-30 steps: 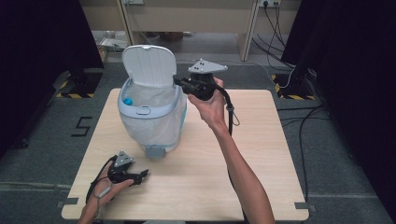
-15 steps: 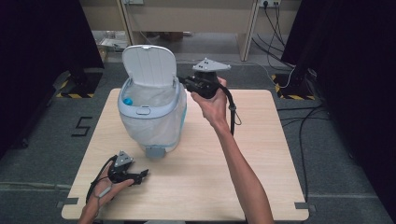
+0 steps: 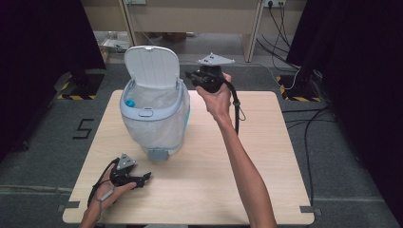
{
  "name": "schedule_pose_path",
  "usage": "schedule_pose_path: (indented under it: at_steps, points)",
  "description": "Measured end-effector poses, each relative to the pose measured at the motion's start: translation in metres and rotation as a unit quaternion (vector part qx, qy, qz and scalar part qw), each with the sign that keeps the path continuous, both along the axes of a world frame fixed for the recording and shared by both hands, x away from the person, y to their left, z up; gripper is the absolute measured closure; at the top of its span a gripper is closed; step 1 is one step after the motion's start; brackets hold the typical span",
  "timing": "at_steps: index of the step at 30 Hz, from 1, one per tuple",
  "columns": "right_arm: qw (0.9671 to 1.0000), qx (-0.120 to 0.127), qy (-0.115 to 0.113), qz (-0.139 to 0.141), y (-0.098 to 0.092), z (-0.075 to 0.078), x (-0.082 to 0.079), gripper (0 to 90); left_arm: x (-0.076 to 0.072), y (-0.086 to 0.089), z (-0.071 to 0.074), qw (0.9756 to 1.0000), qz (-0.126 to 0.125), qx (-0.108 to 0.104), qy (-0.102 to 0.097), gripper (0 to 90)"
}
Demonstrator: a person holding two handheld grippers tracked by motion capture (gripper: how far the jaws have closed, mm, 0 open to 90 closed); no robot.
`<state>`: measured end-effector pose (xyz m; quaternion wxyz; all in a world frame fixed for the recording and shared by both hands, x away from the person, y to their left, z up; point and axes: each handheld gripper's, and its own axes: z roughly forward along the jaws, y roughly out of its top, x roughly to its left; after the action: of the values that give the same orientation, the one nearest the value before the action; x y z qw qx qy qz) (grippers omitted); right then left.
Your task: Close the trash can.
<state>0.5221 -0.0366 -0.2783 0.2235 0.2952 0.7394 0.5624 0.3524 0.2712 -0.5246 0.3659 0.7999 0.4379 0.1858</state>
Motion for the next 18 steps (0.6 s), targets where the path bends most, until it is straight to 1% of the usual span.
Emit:
schedule_pose_path:
  at_steps: [2, 3, 8, 14, 18]
  points:
    - [0.9999, 0.012, 0.004, 0.002, 0.001, -0.001, 0.003, 89.7, 0.000, 0.000, 0.000, 1.0000, 0.000, 0.000, 0.000, 14.5]
    - [1.0000, 0.009, 0.002, 0.000, 0.002, -0.001, 0.005, 89.6, 0.000, 0.000, 0.000, 1.0000, 0.000, 0.000, 0.000, 14.5]
    - [0.9999, 0.010, 0.010, -0.004, 0.009, -0.003, 0.016, 89.7, 0.000, 0.000, 0.000, 1.0000, 0.000, 0.000, 0.000, 14.5]
    - [0.9999, 0.000, 0.013, -0.002, 0.016, -0.009, 0.032, 89.6, 0.000, 0.000, 0.000, 1.0000, 0.000, 0.000, 0.000, 14.6]
    - [0.9998, 0.006, 0.017, 0.006, 0.017, -0.012, 0.039, 89.6, 0.000, 0.000, 0.000, 1.0000, 0.000, 0.000, 0.000, 14.6]
